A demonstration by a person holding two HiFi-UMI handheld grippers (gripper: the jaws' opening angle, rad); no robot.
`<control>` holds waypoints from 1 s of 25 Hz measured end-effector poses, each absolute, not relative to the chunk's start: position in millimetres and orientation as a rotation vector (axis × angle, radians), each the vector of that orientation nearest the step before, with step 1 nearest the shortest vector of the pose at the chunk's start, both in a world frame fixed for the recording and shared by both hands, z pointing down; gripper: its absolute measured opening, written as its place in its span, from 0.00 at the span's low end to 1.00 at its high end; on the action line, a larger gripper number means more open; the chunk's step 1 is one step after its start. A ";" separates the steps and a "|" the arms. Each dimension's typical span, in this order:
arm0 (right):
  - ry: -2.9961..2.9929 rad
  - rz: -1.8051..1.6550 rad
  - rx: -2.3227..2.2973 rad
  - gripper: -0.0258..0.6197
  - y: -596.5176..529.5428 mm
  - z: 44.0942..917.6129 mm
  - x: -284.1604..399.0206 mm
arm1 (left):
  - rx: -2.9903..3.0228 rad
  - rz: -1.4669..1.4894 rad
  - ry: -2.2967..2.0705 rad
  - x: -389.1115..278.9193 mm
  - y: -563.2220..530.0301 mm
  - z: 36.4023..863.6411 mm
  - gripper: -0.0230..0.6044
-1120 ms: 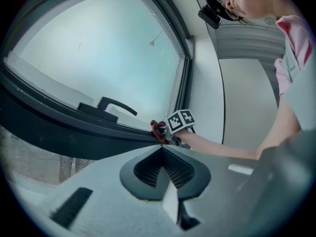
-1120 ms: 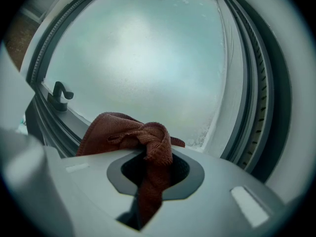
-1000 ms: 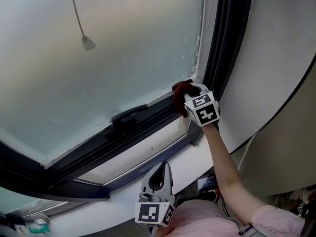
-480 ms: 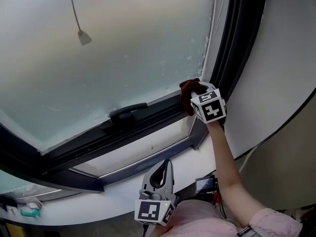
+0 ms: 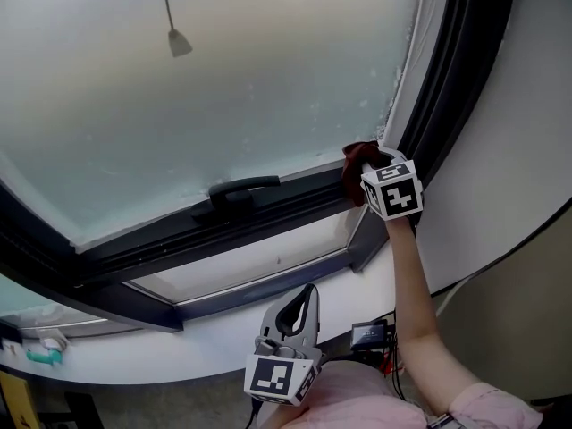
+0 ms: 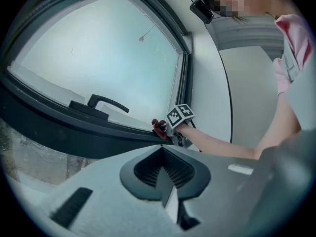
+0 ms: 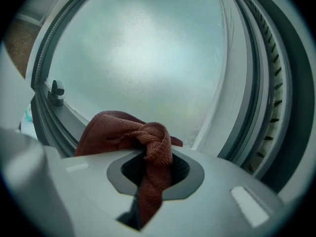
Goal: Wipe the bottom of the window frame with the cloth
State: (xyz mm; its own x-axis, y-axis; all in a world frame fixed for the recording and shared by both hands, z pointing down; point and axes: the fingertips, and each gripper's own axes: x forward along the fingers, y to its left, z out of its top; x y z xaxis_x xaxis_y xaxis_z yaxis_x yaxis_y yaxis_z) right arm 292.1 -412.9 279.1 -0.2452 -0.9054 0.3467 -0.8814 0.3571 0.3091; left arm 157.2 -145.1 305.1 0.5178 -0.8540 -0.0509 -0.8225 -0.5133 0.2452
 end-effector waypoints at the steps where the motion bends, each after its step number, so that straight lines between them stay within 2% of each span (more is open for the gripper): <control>1: -2.160 -0.065 1.553 0.12 -413.2 279.3 292.4 | 2.563 -0.260 -1.441 157.3 -144.9 303.7 0.03; 13: -2.106 0.017 1.619 0.12 -418.1 281.0 311.5 | 2.550 -0.192 -1.477 151.8 -130.3 311.7 0.03; 25: -2.135 -0.150 1.662 0.13 -414.7 273.1 307.3 | 2.540 -0.199 -1.502 147.1 -119.1 312.7 0.03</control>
